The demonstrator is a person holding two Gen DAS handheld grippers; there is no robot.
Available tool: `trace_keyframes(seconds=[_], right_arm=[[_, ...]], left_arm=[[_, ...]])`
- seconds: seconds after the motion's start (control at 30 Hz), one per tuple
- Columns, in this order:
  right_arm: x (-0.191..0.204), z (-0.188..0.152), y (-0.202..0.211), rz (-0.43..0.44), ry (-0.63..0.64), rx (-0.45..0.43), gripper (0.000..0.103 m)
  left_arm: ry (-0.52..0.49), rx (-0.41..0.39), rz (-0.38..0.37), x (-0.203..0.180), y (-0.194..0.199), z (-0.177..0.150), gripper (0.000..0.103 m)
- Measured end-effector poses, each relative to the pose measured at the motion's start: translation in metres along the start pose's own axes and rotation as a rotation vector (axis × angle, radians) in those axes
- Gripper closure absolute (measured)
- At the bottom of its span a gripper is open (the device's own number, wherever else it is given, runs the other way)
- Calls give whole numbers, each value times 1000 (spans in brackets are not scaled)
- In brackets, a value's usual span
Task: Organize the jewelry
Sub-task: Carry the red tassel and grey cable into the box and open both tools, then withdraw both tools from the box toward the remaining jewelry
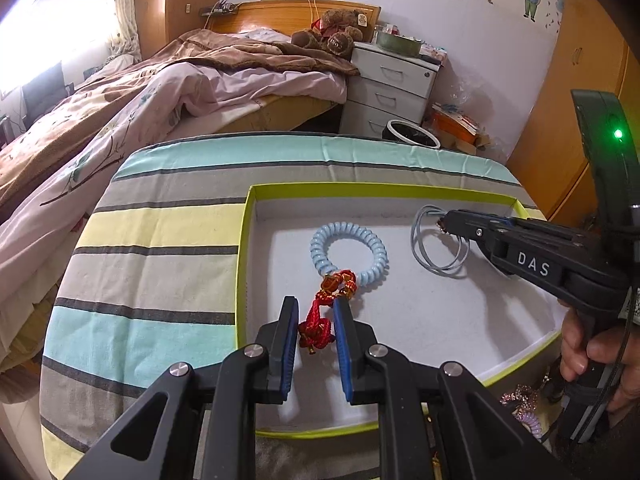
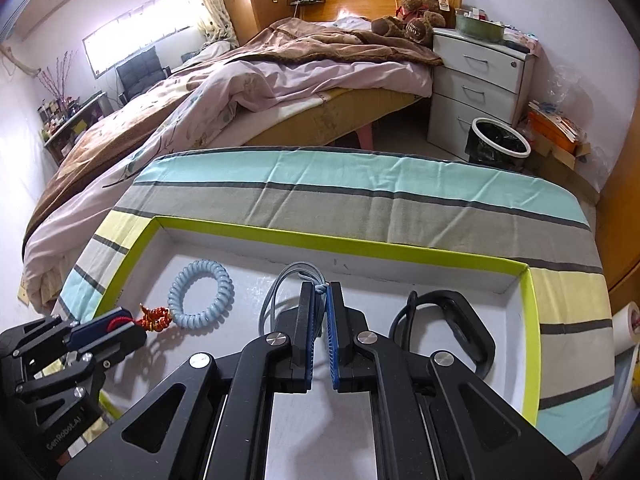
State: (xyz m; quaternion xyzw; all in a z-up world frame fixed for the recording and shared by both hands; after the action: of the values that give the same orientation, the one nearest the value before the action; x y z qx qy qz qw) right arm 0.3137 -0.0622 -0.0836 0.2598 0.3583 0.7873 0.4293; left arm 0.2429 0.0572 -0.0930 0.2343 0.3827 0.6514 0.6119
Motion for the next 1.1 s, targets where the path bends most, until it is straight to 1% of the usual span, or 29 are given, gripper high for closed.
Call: trace_keyframes(seconds=[0.3,0.43,0.5,0.57,0.67,0.7,0.77,0.8,0.83,1.1], right_arm=[[-2,-2,-9,-29,12,31,97],[-2,-2,-10,-35,15,33,94],[-4,-2,-10,-46,18,33,92],[-4,-3,-9,-37,11,32,90],[-5,-2,-8,-41,8,27,87],[-6,-2,-7,-38,8,26,86],[-4,-1,-4,-24,6,21,79],[-4,-1,-1,-20,5,16,66],[-4,0,2,-18,5,6,57],[2,-2,35,-2,-2,-48,57]], left_arm=[[3,12,-4,0,-2,-3,85],[2,12,-1,-1,-2,-3,84],[5,11,-11,-2,-1,-2,78],[5,10,-21,-3,0,-2,75],[6,7,-16,-4,1,-2,73],[9,4,-18,-3,3,-2,69],[14,-4,-28,-3,6,-2,65],[16,-7,-33,-2,9,-2,63],[19,-10,-36,-3,12,-2,63],[10,-50,-67,-12,42,-8,61]])
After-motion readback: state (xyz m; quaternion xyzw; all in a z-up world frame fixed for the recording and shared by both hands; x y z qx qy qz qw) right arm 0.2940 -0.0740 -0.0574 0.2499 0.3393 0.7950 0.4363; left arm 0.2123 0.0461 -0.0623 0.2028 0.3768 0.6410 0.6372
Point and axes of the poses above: each gripper's, at about its wrist camera, not at the fingertips, and y roughly against the way its jaws point, x to its left, z to its top, the point moved 9 cm from there along -y, roughly the way its jaws point, and after that the axes turned 4 degrees about y, right-handed, at the moved point
